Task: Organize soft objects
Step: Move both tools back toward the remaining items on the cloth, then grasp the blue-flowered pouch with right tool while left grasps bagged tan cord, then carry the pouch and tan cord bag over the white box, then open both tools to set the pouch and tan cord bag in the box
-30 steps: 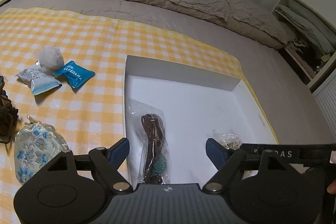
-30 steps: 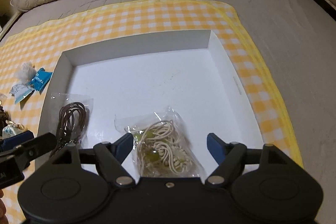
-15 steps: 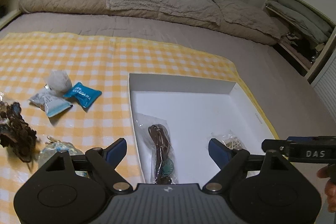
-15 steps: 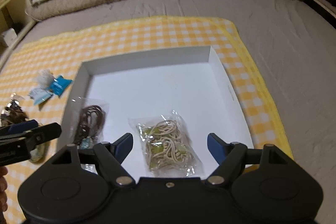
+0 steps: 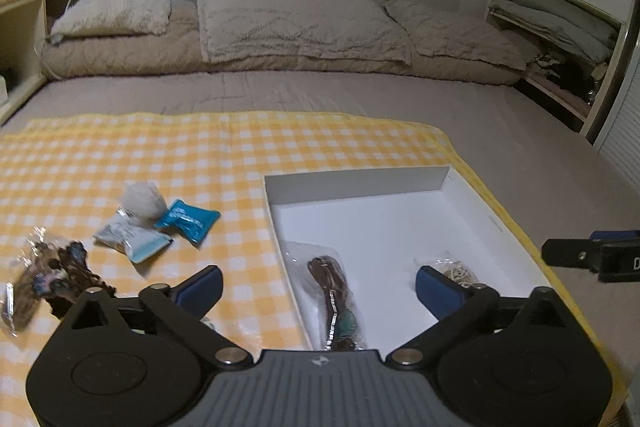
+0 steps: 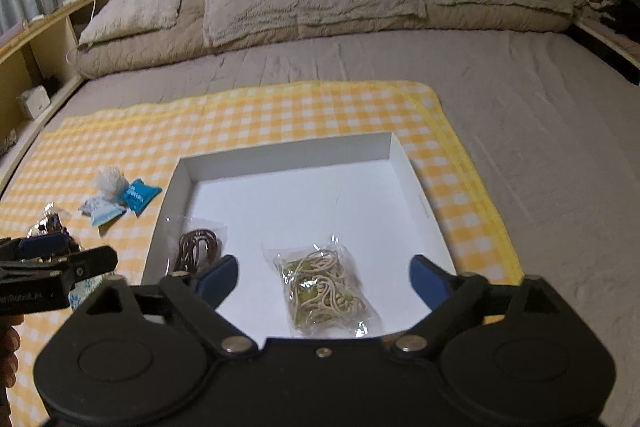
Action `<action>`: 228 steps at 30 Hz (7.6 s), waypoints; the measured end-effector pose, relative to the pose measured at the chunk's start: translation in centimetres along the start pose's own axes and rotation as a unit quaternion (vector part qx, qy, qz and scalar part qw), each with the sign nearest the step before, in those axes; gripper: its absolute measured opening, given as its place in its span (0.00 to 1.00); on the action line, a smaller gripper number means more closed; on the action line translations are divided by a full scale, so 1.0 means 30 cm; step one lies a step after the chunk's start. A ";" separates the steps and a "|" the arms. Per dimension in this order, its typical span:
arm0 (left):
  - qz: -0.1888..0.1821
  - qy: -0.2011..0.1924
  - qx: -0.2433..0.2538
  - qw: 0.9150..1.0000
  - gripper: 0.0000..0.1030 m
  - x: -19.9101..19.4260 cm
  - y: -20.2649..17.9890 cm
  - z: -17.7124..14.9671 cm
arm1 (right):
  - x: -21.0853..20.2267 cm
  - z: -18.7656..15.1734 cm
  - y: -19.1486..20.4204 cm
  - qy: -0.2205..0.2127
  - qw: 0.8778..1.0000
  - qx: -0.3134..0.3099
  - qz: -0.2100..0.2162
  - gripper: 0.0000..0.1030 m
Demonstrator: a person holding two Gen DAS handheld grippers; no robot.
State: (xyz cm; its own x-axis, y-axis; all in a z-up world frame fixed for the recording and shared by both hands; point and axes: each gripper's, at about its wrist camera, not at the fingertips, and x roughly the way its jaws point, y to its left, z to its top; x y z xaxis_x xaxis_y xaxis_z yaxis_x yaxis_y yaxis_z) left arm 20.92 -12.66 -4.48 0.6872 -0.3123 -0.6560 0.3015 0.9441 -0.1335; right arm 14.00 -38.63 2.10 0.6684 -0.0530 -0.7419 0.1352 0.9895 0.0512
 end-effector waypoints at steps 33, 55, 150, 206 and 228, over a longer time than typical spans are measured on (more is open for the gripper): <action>0.168 -0.054 -0.017 0.984 1.00 -0.219 0.552 0.011 | 0.062 0.041 0.285 -0.037 0.998 -0.048 0.033 1.00; 0.235 0.028 0.071 0.969 1.00 -0.100 0.843 -0.056 | 0.186 0.030 0.721 0.023 0.987 -0.111 0.117 1.00; 0.022 -0.056 -0.127 0.990 0.33 -0.152 0.353 0.126 | 0.030 0.101 0.442 -0.064 0.991 -0.070 0.098 0.58; -0.088 0.092 -0.226 0.966 0.58 0.445 -0.107 -0.118 | 0.424 -0.058 -0.087 0.137 0.982 -0.122 -0.048 0.60; -0.098 0.090 -0.158 0.978 0.94 0.285 -0.156 -0.060 | 0.236 -0.044 -0.164 0.090 0.994 -0.050 -0.027 0.81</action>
State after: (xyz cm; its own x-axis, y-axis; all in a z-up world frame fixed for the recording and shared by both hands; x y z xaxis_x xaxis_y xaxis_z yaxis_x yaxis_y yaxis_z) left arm 24.19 -19.56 -10.79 0.5015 -0.4930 -0.7110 0.1761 0.8627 -0.4740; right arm 17.09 -43.69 -4.29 0.5196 -0.0908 -0.8496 0.0888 0.9947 -0.0520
